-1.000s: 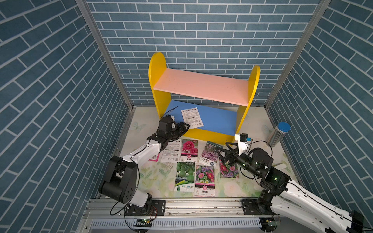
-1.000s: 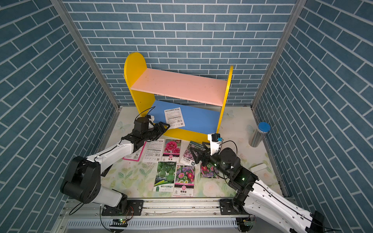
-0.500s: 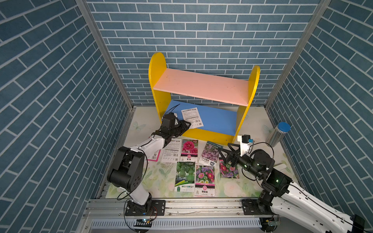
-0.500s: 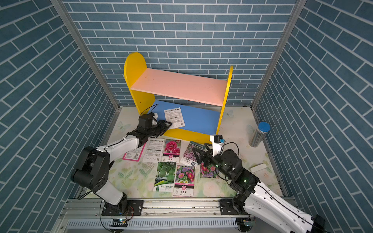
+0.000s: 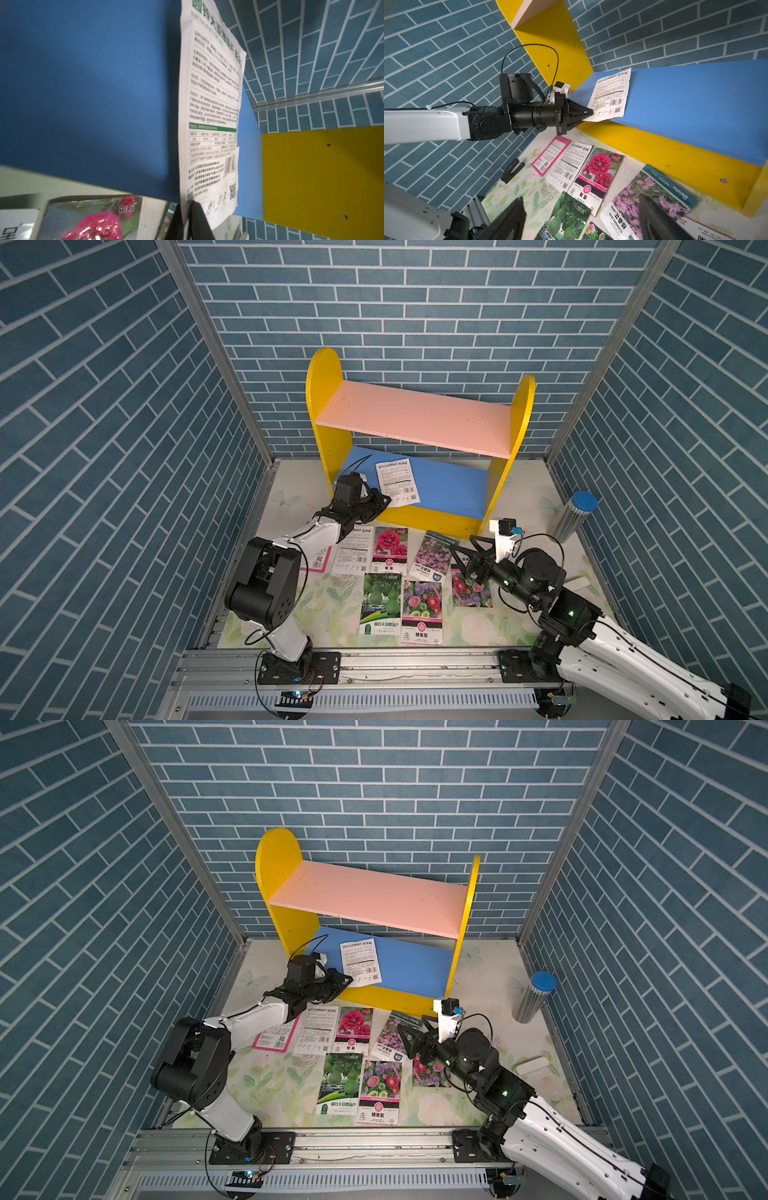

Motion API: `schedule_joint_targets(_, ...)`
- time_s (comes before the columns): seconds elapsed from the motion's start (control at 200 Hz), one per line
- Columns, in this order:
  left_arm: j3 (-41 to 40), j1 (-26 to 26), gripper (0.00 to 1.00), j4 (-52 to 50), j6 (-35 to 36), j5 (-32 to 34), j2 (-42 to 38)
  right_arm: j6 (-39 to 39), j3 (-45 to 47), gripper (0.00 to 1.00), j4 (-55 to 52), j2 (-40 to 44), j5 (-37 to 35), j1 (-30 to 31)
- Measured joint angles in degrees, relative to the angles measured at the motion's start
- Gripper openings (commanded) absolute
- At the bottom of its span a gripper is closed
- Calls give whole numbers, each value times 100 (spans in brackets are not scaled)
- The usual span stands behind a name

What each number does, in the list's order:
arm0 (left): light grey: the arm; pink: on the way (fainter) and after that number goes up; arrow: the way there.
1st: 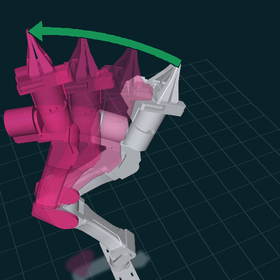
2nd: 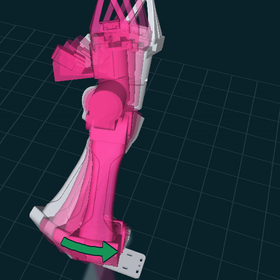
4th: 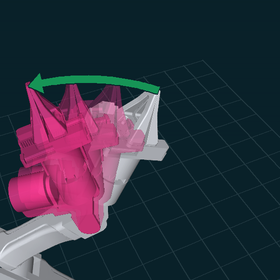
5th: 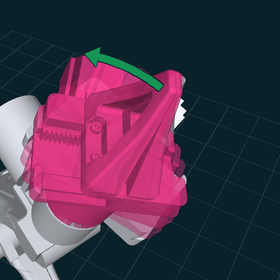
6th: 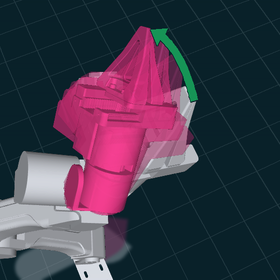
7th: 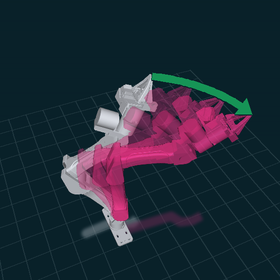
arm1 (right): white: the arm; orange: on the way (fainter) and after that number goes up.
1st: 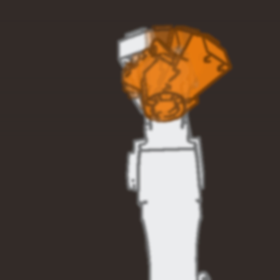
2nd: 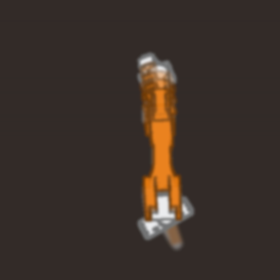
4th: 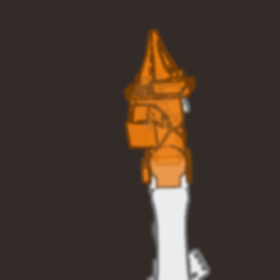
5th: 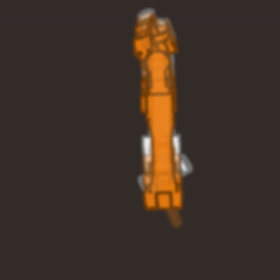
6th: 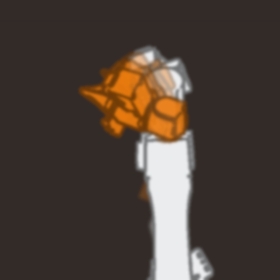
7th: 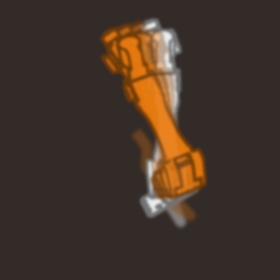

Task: Take the seed bag off the shelf
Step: Pick up the seed packet from the shelf.

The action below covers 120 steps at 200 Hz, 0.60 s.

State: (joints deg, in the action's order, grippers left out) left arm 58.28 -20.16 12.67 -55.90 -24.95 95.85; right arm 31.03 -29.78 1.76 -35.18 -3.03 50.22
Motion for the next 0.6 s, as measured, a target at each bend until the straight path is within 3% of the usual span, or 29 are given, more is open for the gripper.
schedule_joint_targets(0.045, 11, 0, 0, -7, 37, -57, 0, 2, 44, 86, 22, 11, 7, -2)
schedule_joint_targets(0.29, 142, 4, 0, -127, 448, -330, -61, 197, 372, 86, 507, -142, 452, -225)
schedule_joint_targets(0.6, 33, -269, 0, -942, 1871, -1145, -1211, 741, 544, 86, 1639, -597, 2070, -1322)
